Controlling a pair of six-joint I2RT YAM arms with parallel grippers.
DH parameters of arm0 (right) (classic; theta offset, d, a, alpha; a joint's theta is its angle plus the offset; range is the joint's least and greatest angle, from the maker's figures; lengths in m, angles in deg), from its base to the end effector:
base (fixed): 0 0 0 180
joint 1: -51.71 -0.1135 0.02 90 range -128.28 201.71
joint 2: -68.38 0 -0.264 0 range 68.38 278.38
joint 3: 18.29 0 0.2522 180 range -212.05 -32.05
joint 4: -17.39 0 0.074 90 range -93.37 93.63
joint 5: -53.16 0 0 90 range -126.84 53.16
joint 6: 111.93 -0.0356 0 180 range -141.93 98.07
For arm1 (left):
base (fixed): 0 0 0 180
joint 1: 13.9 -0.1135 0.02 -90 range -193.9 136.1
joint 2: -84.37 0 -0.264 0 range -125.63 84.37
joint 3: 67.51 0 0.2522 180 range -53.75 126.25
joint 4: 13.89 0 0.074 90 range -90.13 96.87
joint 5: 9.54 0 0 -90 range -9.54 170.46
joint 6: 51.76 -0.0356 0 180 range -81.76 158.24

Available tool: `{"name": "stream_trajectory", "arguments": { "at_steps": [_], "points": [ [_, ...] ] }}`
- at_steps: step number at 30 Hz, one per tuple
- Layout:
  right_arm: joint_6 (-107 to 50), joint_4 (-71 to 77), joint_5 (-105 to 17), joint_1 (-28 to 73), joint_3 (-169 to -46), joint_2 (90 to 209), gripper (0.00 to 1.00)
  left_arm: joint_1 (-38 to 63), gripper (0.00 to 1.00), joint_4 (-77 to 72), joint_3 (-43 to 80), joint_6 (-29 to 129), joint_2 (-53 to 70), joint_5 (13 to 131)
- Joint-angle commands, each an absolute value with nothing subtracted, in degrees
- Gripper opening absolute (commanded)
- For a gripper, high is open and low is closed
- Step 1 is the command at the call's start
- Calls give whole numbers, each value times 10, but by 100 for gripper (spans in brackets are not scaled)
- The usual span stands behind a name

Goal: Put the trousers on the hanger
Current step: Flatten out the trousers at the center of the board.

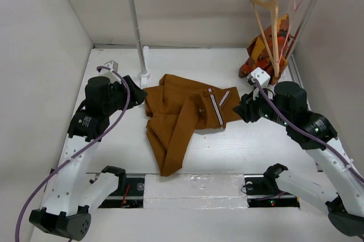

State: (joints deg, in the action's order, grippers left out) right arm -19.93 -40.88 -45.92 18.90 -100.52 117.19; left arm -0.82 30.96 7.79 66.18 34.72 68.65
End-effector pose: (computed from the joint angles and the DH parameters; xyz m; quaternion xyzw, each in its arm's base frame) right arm 0.1278 0.0891 0.4052 -0.2919 0.7888 0.2069 0.4997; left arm 0.1729 -0.0477 0.3881 -0.0458 0.8117 -0.2804 0.5103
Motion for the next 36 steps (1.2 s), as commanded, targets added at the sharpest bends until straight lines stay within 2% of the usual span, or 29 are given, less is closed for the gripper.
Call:
{"name": "stream_trajectory", "arguments": {
  "at_steps": [1,2,3,4,7,8,9,11,12,13,14,15,16,17,18,20,22,23,28,32,36],
  "points": [
    [-194,-390,-462,185,-1003,1169,41,-7,52,316,86,674,351,703],
    [-192,-392,-462,185,-1004,1171,32,-7,54,325,92,676,351,723],
    [-190,-395,-461,185,-1005,1172,7,-7,55,332,96,677,349,732],
    [-187,-396,-468,185,-1006,1175,0,-7,55,338,106,679,349,758],
    [-175,-395,-472,185,-1005,1186,0,-7,56,364,105,689,347,798],
    [-169,-394,-474,185,-1004,1190,0,-19,44,377,99,698,346,819],
    [-166,-388,-476,185,-1002,1196,0,-29,28,384,90,701,338,816],
    [-158,-377,-486,185,-991,1215,0,-64,0,403,52,700,317,769],
    [-150,-360,-488,185,-986,1226,0,-76,0,404,36,696,297,753],
    [-146,-353,-488,185,-981,1237,2,-83,0,400,3,696,293,734],
    [-139,-345,-493,185,-979,1263,10,-83,0,385,-12,701,293,737],
    [-122,-329,-498,185,-978,1277,37,-83,0,377,-25,713,299,738],
    [-114,-322,-497,185,-979,1293,50,-83,0,371,-43,719,300,734],
    [-96,-315,-495,185,-981,1327,61,-83,25,369,-50,722,299,730],
    [-89,-306,-492,185,-985,1345,72,-83,40,365,-58,725,293,725],
    [-80,-290,-476,185,-995,1384,77,-83,61,356,-84,734,286,713],
    [-66,-283,-487,185,-1014,1451,81,-83,68,335,-118,750,275,693],
    [-66,-282,-488,185,-1024,1471,81,-83,72,332,-124,751,274,683],
    [-99,-243,-494,209,-1089,1584,85,-83,75,250,-195,790,261,602],
    [-123,-203,-501,230,-1097,1626,87,-83,75,177,-256,820,236,566],
    [-133,-187,-481,237,-1096,1641,87,-57,75,132,-259,832,175,564]
  ]
}}
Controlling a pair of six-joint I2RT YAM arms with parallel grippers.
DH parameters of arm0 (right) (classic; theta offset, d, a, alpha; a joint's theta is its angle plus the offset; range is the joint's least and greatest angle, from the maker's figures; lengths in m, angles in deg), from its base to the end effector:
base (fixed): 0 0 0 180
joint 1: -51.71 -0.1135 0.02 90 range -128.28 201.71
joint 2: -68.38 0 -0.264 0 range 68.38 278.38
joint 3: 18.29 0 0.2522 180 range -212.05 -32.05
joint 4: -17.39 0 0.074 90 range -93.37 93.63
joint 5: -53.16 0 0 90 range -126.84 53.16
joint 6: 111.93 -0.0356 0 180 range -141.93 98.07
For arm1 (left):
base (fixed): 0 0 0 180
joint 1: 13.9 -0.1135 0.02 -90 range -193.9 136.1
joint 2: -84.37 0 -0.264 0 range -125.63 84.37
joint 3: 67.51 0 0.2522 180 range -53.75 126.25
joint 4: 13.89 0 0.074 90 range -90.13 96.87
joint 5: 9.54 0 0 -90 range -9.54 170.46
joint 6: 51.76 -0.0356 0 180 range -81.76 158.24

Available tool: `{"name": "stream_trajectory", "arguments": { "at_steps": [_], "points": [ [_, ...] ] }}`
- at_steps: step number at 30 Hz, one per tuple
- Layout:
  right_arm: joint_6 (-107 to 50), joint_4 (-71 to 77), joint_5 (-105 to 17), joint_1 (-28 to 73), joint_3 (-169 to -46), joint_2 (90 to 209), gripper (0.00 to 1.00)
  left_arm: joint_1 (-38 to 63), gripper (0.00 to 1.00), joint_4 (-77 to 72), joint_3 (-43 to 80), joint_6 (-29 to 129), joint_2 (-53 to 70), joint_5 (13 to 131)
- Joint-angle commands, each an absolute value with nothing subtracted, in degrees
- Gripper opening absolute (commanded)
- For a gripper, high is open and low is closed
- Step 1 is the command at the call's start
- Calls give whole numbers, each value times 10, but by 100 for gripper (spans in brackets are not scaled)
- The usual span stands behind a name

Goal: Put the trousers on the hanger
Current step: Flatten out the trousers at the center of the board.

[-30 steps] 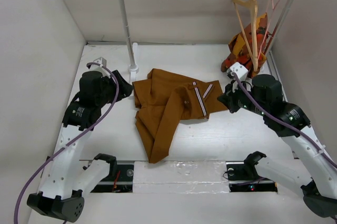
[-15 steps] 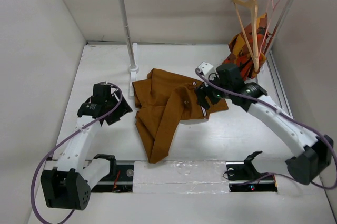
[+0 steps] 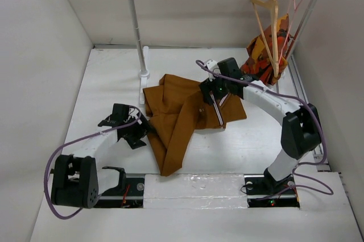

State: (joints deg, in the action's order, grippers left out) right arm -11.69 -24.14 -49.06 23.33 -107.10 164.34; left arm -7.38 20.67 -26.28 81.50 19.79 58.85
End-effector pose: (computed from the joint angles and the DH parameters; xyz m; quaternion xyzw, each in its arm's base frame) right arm 0.3215 0.1823 0.2630 -0.3431 0.8656 0.1537 0.3307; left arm 0.1924 -0.0352 0.1612 -0.2483 0.9122 -0.2777 0.1704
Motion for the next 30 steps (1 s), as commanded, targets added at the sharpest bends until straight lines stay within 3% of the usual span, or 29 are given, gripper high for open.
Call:
{"name": "stream_trajectory", "arguments": {
  "at_steps": [1,4,7,8,10,11,12,13,15,18,19,23,25,29,30],
  "points": [
    [-136,-187,-466,237,-1095,1639,87,-57,75,131,-248,831,163,577],
    [-145,-154,-457,247,-1078,1623,89,-57,70,110,-253,827,120,575],
    [-138,-151,-533,264,-1085,1661,89,-57,63,78,-260,831,97,574],
    [-133,-160,-562,264,-1093,1673,87,-57,50,63,-259,832,90,571],
    [-126,-145,-598,259,-1090,1688,76,-57,33,51,-249,834,77,566],
    [-128,-133,-638,254,-1085,1688,64,-57,14,54,-242,834,76,566],
    [-136,-119,-651,253,-1084,1687,32,-57,6,59,-232,834,83,567],
    [-140,-124,-657,253,-1094,1687,18,-63,0,72,-199,833,90,581],
    [-141,-141,-655,253,-1120,1677,0,-84,0,123,-151,823,125,601],
    [-135,-174,-596,253,-1216,1642,0,-114,0,198,7,803,158,671],
    [-132,-190,-588,253,-1292,1637,0,-123,0,216,111,799,155,698],
    [-107,-285,-571,265,-1490,1625,0,-175,0,321,385,786,90,725],
    [-95,-331,-584,271,-1531,1608,0,-198,0,341,500,791,73,739],
    [-77,-357,-662,254,-1435,1496,0,-204,0,394,568,788,57,798],
    [-73,-357,-669,241,-1338,1436,0,-204,0,399,560,788,67,833]
  ]
}}
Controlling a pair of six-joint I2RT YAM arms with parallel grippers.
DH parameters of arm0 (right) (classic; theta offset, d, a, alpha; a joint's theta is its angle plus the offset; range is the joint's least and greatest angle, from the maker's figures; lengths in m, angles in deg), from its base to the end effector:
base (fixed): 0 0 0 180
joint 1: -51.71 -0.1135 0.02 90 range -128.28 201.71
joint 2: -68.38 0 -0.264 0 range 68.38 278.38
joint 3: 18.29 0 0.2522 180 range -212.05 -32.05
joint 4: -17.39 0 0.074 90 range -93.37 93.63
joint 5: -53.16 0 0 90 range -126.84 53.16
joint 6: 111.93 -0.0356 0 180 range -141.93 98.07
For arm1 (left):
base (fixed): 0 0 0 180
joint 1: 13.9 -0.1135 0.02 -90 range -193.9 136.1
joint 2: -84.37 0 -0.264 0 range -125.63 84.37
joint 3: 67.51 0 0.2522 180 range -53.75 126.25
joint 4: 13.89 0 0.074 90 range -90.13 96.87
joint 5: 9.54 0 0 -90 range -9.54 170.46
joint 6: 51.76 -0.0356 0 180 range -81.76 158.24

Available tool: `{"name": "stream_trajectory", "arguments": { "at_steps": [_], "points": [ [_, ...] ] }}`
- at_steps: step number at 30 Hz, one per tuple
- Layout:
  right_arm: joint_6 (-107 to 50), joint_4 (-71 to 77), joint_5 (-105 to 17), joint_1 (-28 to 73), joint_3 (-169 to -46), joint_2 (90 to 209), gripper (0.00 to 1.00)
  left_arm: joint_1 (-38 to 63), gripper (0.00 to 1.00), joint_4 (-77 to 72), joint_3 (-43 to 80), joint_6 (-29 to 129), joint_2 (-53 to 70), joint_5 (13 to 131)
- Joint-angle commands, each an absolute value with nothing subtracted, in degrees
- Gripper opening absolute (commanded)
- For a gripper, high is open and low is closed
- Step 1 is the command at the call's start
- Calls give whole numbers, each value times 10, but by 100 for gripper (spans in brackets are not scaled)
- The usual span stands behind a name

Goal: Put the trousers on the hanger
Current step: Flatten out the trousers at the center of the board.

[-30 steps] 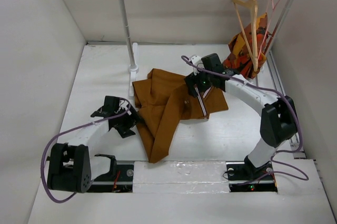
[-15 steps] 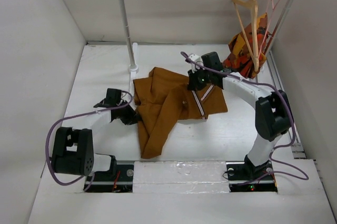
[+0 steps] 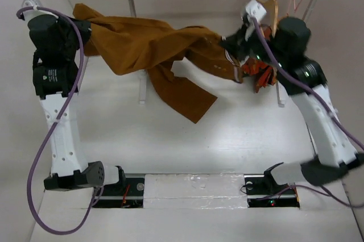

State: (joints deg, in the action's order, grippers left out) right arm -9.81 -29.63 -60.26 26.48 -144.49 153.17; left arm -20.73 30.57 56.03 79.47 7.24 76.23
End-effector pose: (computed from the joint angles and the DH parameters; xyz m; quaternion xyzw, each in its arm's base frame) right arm 0.2575 0.1370 0.5328 -0.3614 0.6436 0.2245 0.6362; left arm 0.2431 0.0265 0.5573 -0.2586 0.6451 -0.2370 0.6788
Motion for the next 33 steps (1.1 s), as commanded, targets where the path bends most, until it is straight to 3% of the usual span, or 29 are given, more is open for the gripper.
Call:
{"name": "stream_trajectory", "arguments": {
  "at_steps": [1,5,6,7,8,9,10,11,14,15,18,20,21,22,23,24,25,29,33],
  "points": [
    [-73,-359,-672,205,-1287,1407,0,-204,0,402,525,788,79,878],
    [-111,-397,-686,102,-1049,1292,0,-204,0,373,393,785,148,949],
    [-136,-426,-692,87,-1008,1277,0,-204,6,377,369,787,170,965],
    [-149,-443,-693,72,-944,1255,0,-204,13,381,327,789,182,990],
    [-167,-454,-673,44,-917,1245,0,-204,35,384,308,788,203,996],
    [-210,-469,-662,32,-891,1232,0,-204,50,382,288,782,213,1001],
    [-237,-472,-655,22,-851,1224,0,-204,64,372,256,781,225,1006],
    [-250,-479,-639,14,-837,1209,0,-204,72,368,244,777,241,1002],
    [-275,-531,-616,7,-816,1202,24,-204,72,349,225,761,254,971],
    [-271,-538,-617,7,-815,1202,42,-204,71,348,225,753,253,959],
    [-267,-561,-522,7,-841,1217,73,-151,64,324,221,687,229,870],
    [-282,-552,-485,16,-854,1223,76,-108,64,323,225,669,171,828],
    [-294,-512,-475,45,-856,1227,65,-48,64,325,226,671,133,841],
    [-294,-511,-475,62,-856,1227,65,-18,64,320,224,671,133,856],
    [-298,-496,-470,78,-853,1228,52,3,65,307,220,677,100,863],
    [-314,-464,-459,96,-845,1228,8,10,66,297,212,685,86,858],
    [-321,-452,-446,133,-842,1228,0,10,67,264,192,700,70,829],
    [-356,-384,-399,223,-813,1206,0,-27,83,154,132,773,7,740],
    [-399,-345,-385,336,-759,1166,62,-49,86,51,111,828,-50,671]
  ]
}}
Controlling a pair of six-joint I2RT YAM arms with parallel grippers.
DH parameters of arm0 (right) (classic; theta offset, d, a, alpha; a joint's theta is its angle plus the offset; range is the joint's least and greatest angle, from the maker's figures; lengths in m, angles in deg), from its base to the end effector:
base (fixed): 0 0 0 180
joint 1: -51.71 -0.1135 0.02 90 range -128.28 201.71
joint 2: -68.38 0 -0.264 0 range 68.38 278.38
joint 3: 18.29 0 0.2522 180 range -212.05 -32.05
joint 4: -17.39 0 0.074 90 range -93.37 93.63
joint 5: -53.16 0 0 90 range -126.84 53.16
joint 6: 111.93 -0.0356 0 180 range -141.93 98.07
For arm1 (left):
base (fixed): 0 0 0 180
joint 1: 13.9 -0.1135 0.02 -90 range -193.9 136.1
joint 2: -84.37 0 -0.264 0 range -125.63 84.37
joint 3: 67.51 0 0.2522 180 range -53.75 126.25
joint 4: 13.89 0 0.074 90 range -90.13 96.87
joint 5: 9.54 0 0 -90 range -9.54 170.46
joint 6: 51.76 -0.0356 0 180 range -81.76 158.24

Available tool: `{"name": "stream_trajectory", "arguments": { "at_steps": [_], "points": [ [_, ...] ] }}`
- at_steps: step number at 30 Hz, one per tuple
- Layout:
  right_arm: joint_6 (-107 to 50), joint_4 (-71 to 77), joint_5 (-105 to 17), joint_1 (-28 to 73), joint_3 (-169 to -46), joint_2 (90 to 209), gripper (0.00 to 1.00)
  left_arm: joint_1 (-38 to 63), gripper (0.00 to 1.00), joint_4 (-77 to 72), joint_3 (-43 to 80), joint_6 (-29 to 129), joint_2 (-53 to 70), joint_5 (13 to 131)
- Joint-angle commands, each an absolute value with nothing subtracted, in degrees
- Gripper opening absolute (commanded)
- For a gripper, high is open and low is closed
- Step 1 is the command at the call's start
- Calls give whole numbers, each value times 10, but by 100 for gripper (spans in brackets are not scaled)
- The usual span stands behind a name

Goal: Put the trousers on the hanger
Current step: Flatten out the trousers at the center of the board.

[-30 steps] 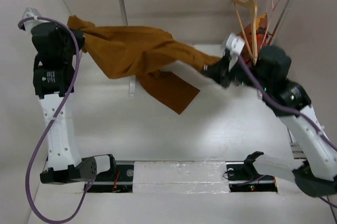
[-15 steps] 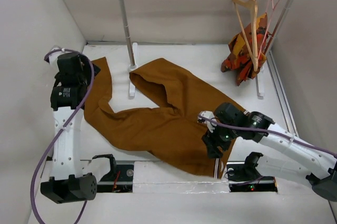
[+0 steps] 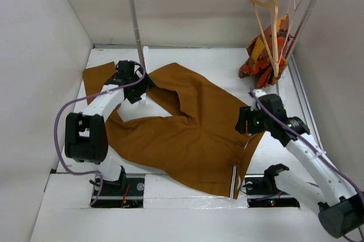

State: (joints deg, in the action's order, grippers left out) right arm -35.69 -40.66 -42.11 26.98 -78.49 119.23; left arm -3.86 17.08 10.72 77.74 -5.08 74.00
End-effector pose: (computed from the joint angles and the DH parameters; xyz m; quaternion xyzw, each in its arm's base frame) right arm 0.1570 0.0759 0.2770 -0.1055 0.9289 0.1567 0.3184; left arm 0.3399 -0.0642 0.2550 -0.2100 0.8886 -0.2163 0.3458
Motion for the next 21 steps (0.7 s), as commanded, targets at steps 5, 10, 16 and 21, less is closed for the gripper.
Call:
{"name": "stream_trajectory", "arguments": {
  "at_steps": [5,10,16,21],
  "points": [
    [-413,-266,-431,496,-671,1169,76,-49,87,-64,115,874,-106,630],
    [-415,-205,-463,643,-633,1240,78,-49,88,-52,146,875,-163,632],
    [-412,-136,-483,689,-640,1350,78,-49,86,-92,132,913,-197,645],
    [-421,-69,-525,696,-645,1421,73,-49,83,-91,159,925,-251,646]
  ]
}}
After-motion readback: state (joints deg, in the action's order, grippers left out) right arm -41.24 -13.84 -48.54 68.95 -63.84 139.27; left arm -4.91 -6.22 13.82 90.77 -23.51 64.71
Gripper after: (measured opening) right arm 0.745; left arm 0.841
